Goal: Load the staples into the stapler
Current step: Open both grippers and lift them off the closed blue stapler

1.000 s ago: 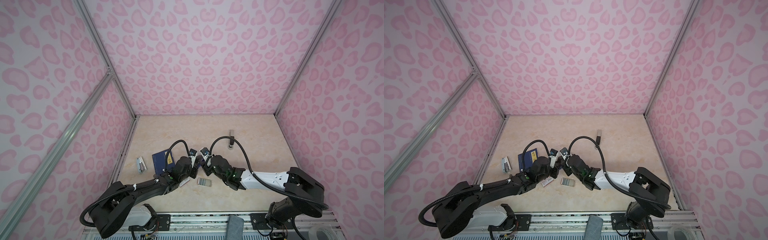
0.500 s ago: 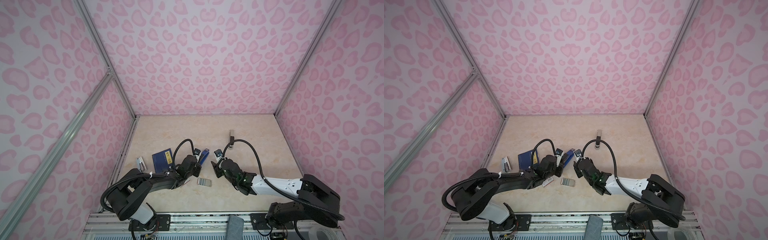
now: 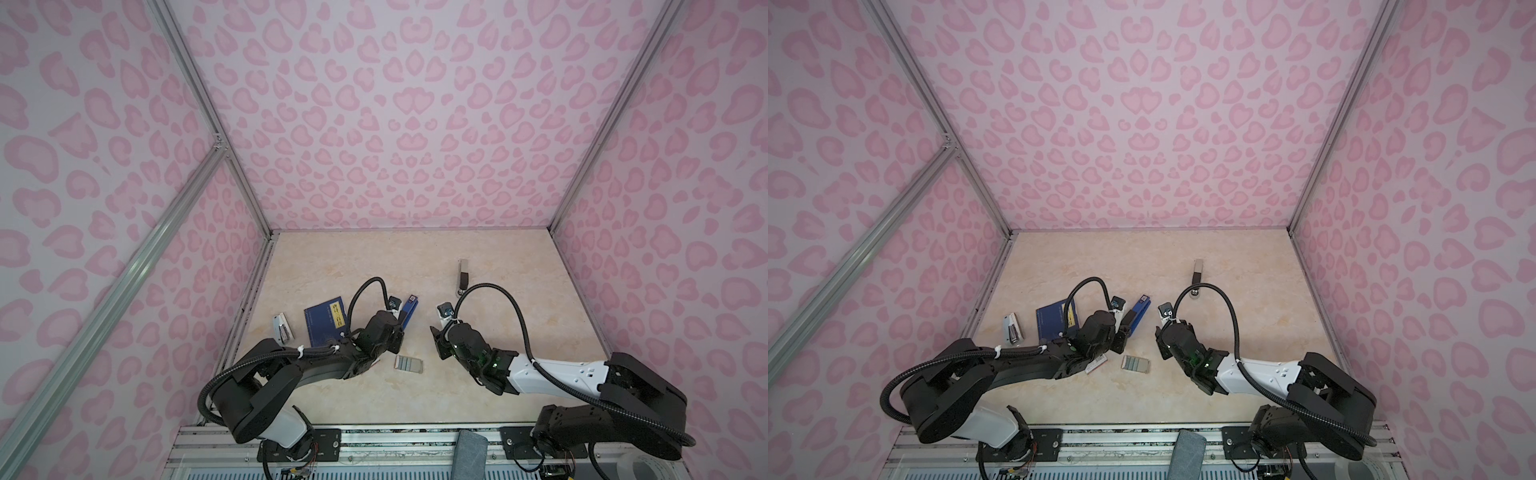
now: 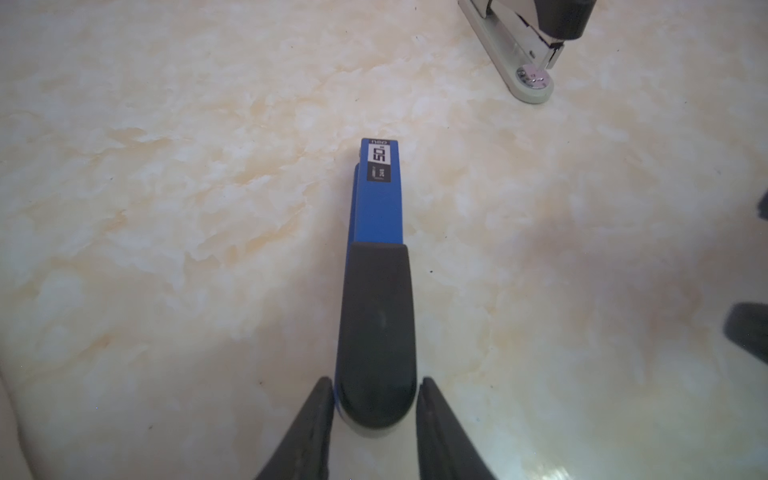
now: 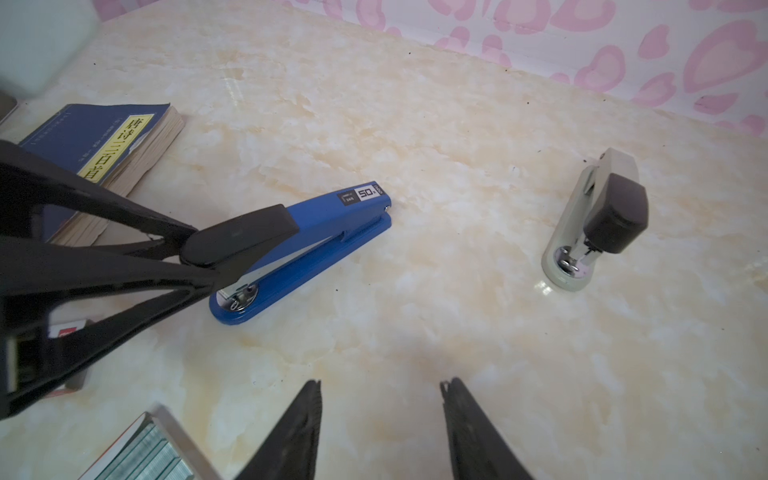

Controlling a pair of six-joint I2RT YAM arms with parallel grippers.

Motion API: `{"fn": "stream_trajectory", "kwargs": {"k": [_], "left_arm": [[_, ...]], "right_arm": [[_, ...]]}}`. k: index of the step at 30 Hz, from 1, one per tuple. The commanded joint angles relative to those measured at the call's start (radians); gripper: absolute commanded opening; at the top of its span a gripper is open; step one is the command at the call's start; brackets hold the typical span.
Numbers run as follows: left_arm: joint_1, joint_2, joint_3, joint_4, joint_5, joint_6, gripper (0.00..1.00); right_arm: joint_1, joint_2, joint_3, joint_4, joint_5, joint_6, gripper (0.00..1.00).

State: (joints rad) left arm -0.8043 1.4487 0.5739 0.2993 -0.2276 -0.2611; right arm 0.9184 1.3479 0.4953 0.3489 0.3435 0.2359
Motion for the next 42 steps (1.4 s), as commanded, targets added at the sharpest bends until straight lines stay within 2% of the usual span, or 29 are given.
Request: {"fn": "stream_trajectory", "kwargs": {"k": [1, 6, 10, 17, 19, 24, 28, 36, 42], "left_arm": [[0.001, -0.056, 0.004, -0.066, -0.013, -0.024, 0.48], [0.011, -0.036, 0.150, -0.303, -0.011, -0.031, 0.60], [0.029, 0.066, 0.308, -0.486, 0.021, -0.042, 0.60], [0.034, 0.214, 0.465, -0.637, 0.032, -0.032, 0.59], [0.034, 0.239, 0.484, -0.651, 0.034, -0.029, 0.52], [0.034, 0.293, 0.509, -0.681, 0.042, -0.022, 0.29], [0.035, 0.322, 0.503, -0.678, 0.046, -0.025, 0.17], [0.034, 0.331, 0.497, -0.670, 0.045, -0.033, 0.15], [0.052, 0.331, 0.528, -0.664, 0.033, -0.051, 0.20]], "right_arm": [[-0.003, -0.003, -0.006, 0.009, 0.013, 0.017, 0.50], [-0.001, -0.009, -0.006, 0.000, 0.006, 0.021, 0.49], [-0.003, -0.022, -0.009, -0.005, -0.002, 0.031, 0.49], [-0.004, -0.045, -0.017, -0.033, 0.000, 0.042, 0.49], [-0.003, -0.054, -0.021, -0.033, 0.001, 0.041, 0.49], [-0.012, -0.058, -0.026, -0.030, -0.004, 0.042, 0.49], [-0.018, -0.057, -0.026, -0.025, -0.009, 0.042, 0.49], [-0.023, -0.056, -0.028, -0.020, -0.008, 0.046, 0.49], [-0.027, -0.074, -0.036, -0.018, -0.005, 0.054, 0.49]]}}
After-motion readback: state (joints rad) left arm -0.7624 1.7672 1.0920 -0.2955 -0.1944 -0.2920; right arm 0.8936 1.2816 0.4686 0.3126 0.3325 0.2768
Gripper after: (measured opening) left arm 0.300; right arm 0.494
